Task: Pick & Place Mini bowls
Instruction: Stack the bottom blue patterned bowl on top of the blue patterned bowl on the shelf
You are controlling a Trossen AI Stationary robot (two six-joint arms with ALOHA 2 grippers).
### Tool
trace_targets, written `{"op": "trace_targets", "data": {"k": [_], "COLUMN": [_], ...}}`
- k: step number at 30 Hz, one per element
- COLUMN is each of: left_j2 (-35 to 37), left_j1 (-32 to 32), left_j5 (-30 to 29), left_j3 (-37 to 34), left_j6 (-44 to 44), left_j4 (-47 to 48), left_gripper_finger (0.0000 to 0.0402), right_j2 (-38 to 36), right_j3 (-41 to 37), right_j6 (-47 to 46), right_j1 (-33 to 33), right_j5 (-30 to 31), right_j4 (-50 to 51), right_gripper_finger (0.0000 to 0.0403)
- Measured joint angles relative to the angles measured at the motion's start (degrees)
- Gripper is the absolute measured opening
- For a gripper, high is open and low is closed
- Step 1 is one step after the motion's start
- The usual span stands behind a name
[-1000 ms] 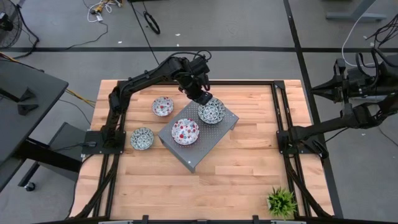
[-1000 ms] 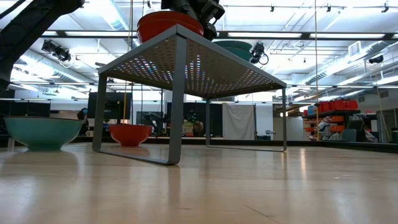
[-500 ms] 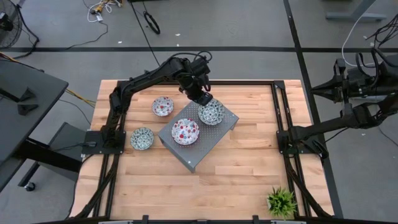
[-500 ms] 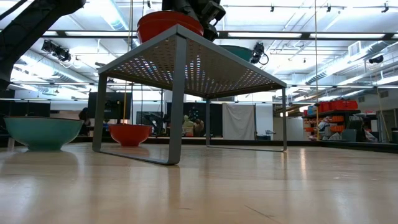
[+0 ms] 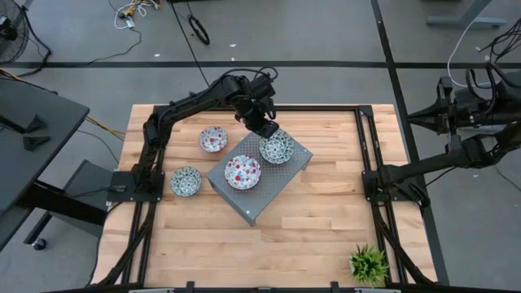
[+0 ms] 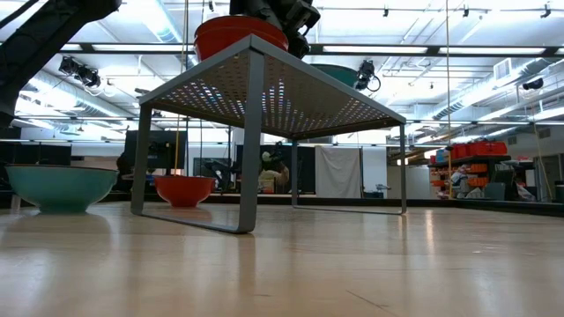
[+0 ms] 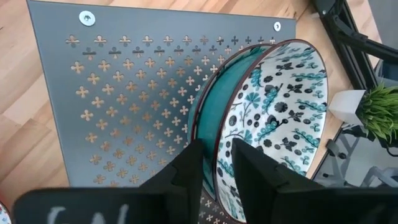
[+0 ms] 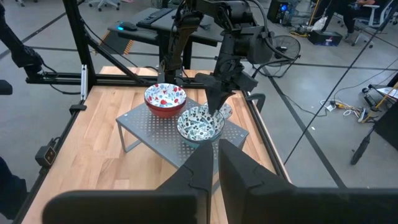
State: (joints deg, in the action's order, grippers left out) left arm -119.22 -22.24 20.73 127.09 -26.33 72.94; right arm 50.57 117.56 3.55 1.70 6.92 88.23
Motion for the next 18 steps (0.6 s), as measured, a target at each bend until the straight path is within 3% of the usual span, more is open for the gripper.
{"op": "trace_targets", "data": {"k": [7,18], "left_j2": [0.0,0.18], "left_j1": [0.0,-0.5], "left_j5": [0.48,0.61], "left_j3": [0.0,0.0], "left_j6": [0.02,1.57], "left_j4": [-0.47,-0.38], "left_gripper_finger": [0.0115,0.0117], "right_j2": [0.0,0.0], "right_j3": [0.0,0.01], "right_j6": [-0.01,-0.01], "right_j1": [0.0,0.0], "right_j5": [0.0,0.01], "right_j4": [0.01,0.01], "right_gripper_finger": [0.0027,0.0027]}}
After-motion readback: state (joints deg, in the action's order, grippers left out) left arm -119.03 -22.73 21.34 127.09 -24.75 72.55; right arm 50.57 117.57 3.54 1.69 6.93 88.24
